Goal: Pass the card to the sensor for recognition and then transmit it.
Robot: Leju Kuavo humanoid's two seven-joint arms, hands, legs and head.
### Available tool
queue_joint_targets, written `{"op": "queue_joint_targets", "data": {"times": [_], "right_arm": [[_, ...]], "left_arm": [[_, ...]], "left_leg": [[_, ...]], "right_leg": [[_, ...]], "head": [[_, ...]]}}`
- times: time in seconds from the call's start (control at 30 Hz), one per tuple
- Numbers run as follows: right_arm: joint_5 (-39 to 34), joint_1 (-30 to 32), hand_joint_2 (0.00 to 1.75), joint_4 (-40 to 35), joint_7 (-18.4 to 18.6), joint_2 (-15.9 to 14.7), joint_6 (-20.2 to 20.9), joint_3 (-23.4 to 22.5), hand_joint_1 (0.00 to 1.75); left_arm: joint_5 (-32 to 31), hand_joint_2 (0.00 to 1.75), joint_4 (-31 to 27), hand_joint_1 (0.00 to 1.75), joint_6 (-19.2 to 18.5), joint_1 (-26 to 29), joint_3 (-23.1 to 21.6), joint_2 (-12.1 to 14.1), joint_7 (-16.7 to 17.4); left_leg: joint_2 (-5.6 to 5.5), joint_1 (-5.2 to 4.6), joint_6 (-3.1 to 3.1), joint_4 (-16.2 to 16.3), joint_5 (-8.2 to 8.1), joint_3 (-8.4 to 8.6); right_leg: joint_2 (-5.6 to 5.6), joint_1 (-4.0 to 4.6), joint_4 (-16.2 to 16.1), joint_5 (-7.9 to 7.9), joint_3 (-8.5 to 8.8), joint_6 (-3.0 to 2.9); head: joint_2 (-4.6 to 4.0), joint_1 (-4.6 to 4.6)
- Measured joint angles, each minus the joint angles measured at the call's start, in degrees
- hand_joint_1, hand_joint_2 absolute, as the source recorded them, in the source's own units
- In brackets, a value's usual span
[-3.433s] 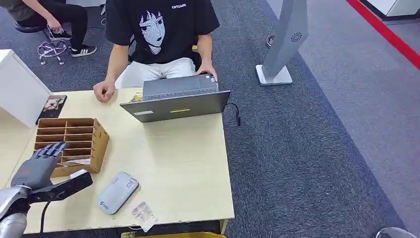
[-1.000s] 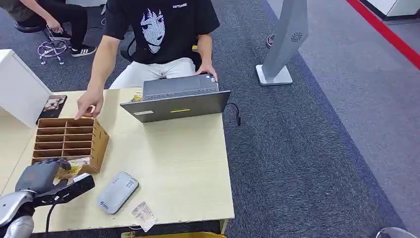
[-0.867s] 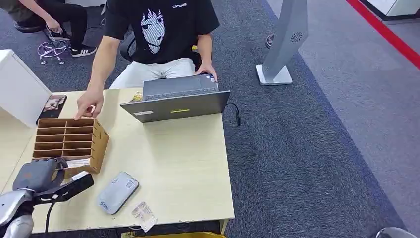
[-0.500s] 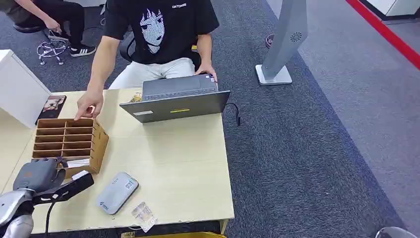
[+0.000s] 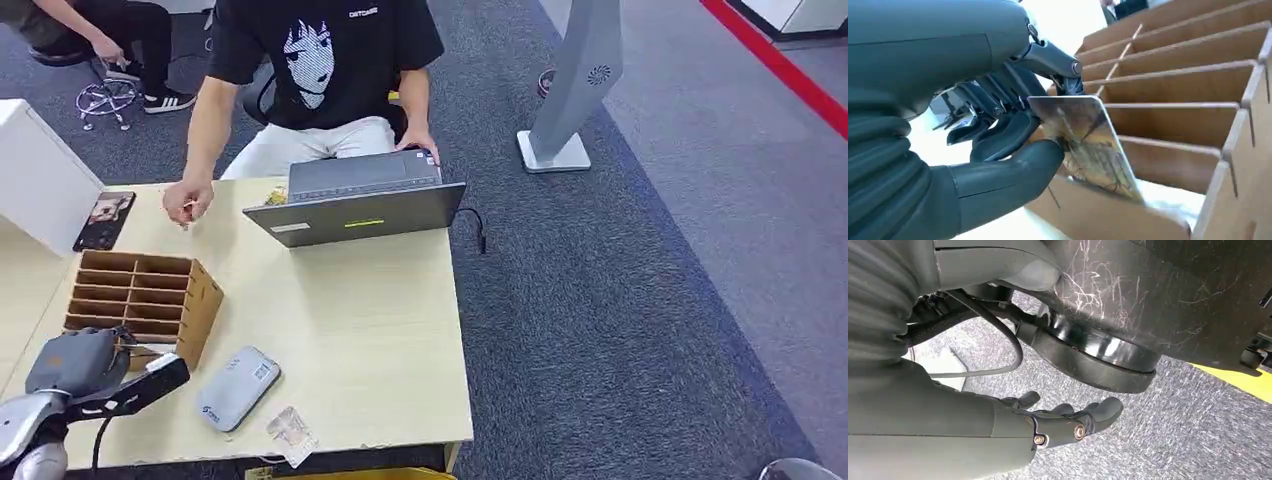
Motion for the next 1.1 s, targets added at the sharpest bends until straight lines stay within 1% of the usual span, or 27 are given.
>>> {"op": "queue_joint_targets", "data": {"times": [0.13, 0.2, 0.27, 0.43, 0.5, 0.53, 0.6, 0.67, 0.77, 0.9, 0.97, 1.1], "right_arm": [[1.3, 0.3, 1.75, -0.5, 0.0, -0.1, 0.0, 0.0, 0.00], [2.9, 0.7, 1.75, -1.0, 0.5, -0.2, 0.0, -0.1, 0.00], [4.5, 1.3, 1.75, -2.0, 1.3, -0.2, 0.0, -0.5, 0.00], [6.9, 3.1, 1.75, -4.7, 2.4, -0.4, 0.0, -2.0, 0.00], [7.3, 3.6, 1.75, -5.2, 2.4, -0.4, -0.3, -2.6, 0.00], [7.4, 3.8, 1.75, -5.4, 2.4, -0.4, -1.1, -2.7, 0.00], [7.3, 4.1, 1.75, -5.6, 2.4, -0.4, -2.9, -2.8, 0.00], [7.3, 4.3, 1.75, -5.7, 2.4, -0.4, -3.6, -2.8, 0.00], [7.3, 4.5, 1.75, -5.8, 2.4, -0.4, -3.6, -2.8, 0.00], [7.7, 4.8, 1.75, -6.2, 2.4, -0.5, -3.6, -3.1, 0.00], [9.6, 5.5, 1.75, -6.5, 2.4, -0.4, -3.6, -3.9, 0.00], [10.4, 5.9, 1.75, -6.3, 2.4, 0.2, -3.6, -5.0, 0.00]], "left_arm": [[-2.0, 1.75, -1.6, 1.75, 3.2, 0.3, 0.0, 0.0, -0.6], [-3.3, 1.75, -3.2, 1.75, 6.2, 0.3, 0.0, -0.3, -1.1], [-4.2, 1.75, -5.9, 1.75, 9.1, 0.2, 0.0, -0.6, -1.3], [-7.2, 1.75, -13.8, 1.75, 12.3, -0.4, 0.2, -1.5, -1.2], [-7.8, 1.75, -16.1, 1.75, 13.0, -0.6, 0.5, -1.9, -1.1], [-7.9, 1.75, -17.0, 1.75, 13.1, -0.7, 0.6, -2.0, -1.0], [-8.3, 1.75, -18.1, 1.75, 13.3, -0.7, 0.7, -2.3, -1.0], [-8.5, 1.75, -18.8, 1.75, 13.8, -0.8, 0.9, -2.7, -1.0], [-8.8, 1.75, -20.1, 1.75, 15.1, -1.2, 1.0, -3.4, -1.2], [-8.9, 1.75, -22.4, 1.75, 15.4, -1.2, 1.6, -3.9, -1.2], [-9.0, 1.75, -23.3, 1.75, 15.9, -1.2, 2.1, -3.9, -1.2], [-9.1, 1.75, -23.6, 1.75, 16.2, -1.9, 3.4, -4.3, -1.1]], "left_leg": [[0.00, -0.01, 0.01, 0.0, 0.01, -0.01], [-0.02, -0.02, 0.04, 0.0, 0.03, -0.02], [-0.04, -0.04, 0.08, 0.0, 0.05, -0.03], [-0.01, -0.10, 0.08, 0.0, 0.05, -0.04], [-0.01, -0.13, 0.08, 0.0, 0.04, -0.04], [-0.01, -0.14, 0.08, 0.0, 0.04, -0.04], [-0.02, -0.14, 0.08, 0.0, 0.05, -0.04], [-0.02, -0.15, 0.08, 0.0, 0.05, -0.04], [-0.02, -0.16, 0.11, 0.0, 0.07, -0.04], [-0.01, -0.17, 0.11, 0.0, 0.07, -0.04], [-0.02, -0.18, 0.11, 0.0, 0.07, -0.04], [-0.02, -0.18, 0.14, 0.0, 0.09, -0.05]], "right_leg": [[-0.02, 0.00, 0.0, 0.03, 0.00, 0.05], [-0.02, 0.00, 0.0, 0.04, -0.03, 0.06], [-0.05, -0.01, 0.0, 0.04, -0.03, 0.07], [-0.03, -0.09, 0.0, 0.06, -0.04, 0.10], [-0.03, -0.12, 0.0, 0.06, -0.04, 0.10], [-0.03, -0.13, 0.0, 0.06, -0.04, 0.11], [-0.03, -0.13, 0.0, 0.07, -0.05, 0.13], [-0.03, -0.14, 0.0, 0.08, -0.05, 0.13], [-0.03, -0.16, 0.0, 0.10, -0.05, 0.15], [-0.02, -0.16, 0.0, 0.10, -0.05, 0.16], [-0.03, -0.16, 0.0, 0.10, -0.05, 0.17], [-0.03, -0.17, 0.0, 0.10, -0.05, 0.17]], "head": [[0.00, 0.00], [0.00, 0.00], [0.00, 0.02], [0.00, 0.02], [0.02, 0.00], [0.00, 0.00], [0.00, 0.00], [0.00, 0.00], [0.02, 0.00], [0.00, 0.02], [0.02, 0.00], [0.02, 0.02]]}}
